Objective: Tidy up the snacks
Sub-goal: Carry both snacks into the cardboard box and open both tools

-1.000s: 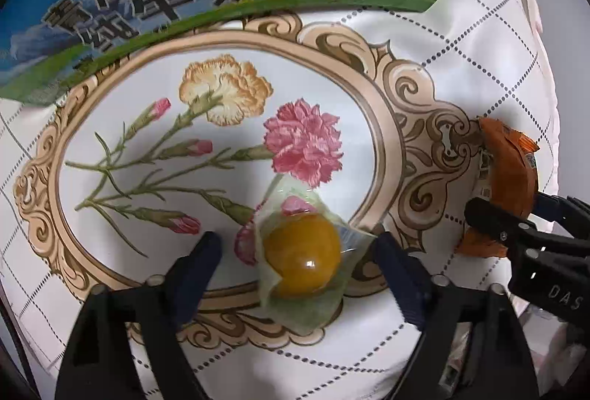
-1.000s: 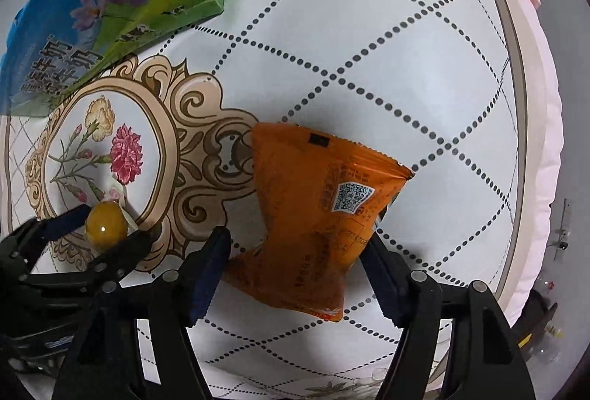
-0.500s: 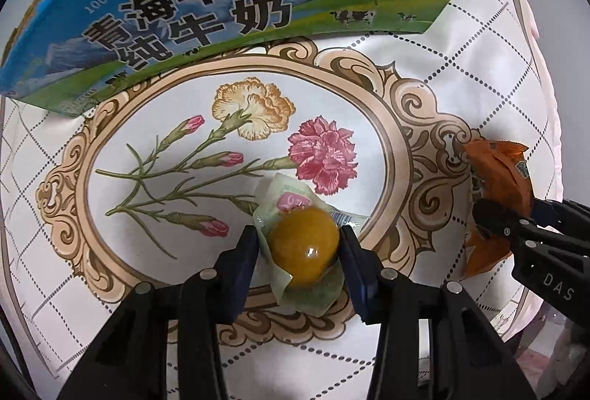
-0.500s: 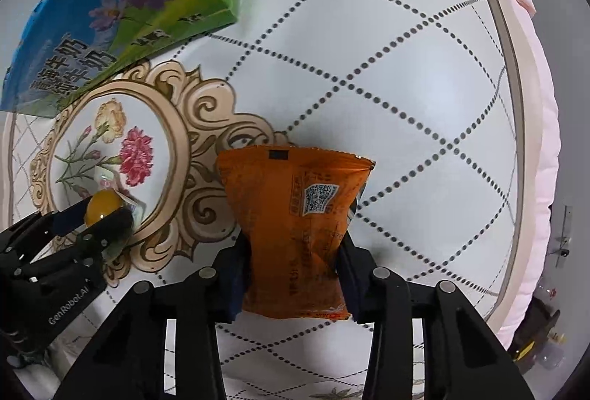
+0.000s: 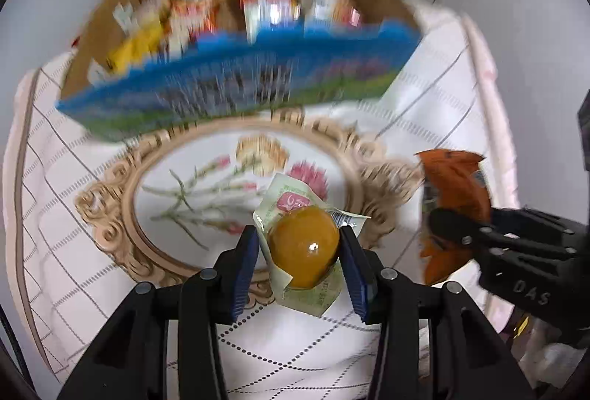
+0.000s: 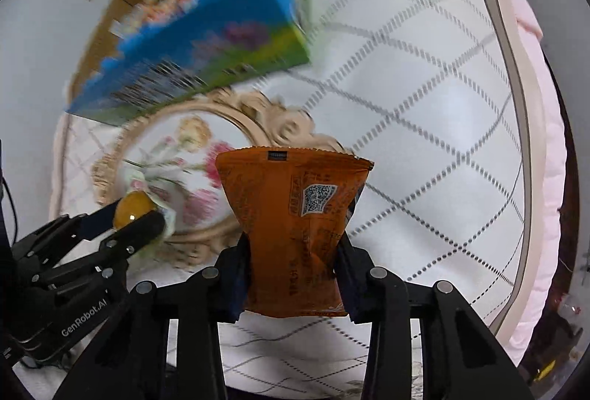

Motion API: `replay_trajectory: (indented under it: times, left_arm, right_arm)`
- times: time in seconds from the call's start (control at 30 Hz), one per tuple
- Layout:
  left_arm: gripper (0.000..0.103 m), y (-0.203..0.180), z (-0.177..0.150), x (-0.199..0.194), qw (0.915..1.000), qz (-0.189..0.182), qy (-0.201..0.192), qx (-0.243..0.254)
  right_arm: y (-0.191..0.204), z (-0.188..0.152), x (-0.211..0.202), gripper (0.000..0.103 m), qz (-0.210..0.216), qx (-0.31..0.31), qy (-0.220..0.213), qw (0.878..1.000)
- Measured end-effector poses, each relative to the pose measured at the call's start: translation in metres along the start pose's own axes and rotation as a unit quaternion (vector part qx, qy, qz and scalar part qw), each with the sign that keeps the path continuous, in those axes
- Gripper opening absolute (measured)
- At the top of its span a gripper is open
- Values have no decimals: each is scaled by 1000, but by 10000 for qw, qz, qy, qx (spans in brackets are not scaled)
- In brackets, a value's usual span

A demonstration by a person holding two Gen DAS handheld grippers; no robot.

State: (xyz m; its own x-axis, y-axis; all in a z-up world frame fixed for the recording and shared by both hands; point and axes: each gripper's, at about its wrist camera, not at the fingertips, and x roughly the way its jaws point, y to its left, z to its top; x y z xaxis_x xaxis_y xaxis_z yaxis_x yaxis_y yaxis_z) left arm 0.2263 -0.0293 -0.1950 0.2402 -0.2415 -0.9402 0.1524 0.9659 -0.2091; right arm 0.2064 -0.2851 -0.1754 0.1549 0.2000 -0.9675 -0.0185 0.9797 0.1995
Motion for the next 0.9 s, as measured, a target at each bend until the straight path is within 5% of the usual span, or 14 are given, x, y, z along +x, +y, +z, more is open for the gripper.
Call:
replay_trajectory:
  times: [0.2, 0.43, 0.7, 0.9]
  left_arm:
    - [41, 8, 48, -54, 9980, -380, -484, -112]
    - [41, 33, 132, -55, 9972, -307, -659, -153]
    - [41, 74, 230, -3, 9993, -223, -115, -266]
    - [41, 96, 268, 47, 9983, -254, 356, -377]
  right_arm:
    - [30, 48, -45, 42, 494, -124, -514, 9974]
    - [61, 131, -48, 42, 685, -165, -793, 9944]
    - [81, 237, -5, 42, 516, -85, -573, 9970]
    - [93, 288, 29, 42, 129, -235, -393, 9989]
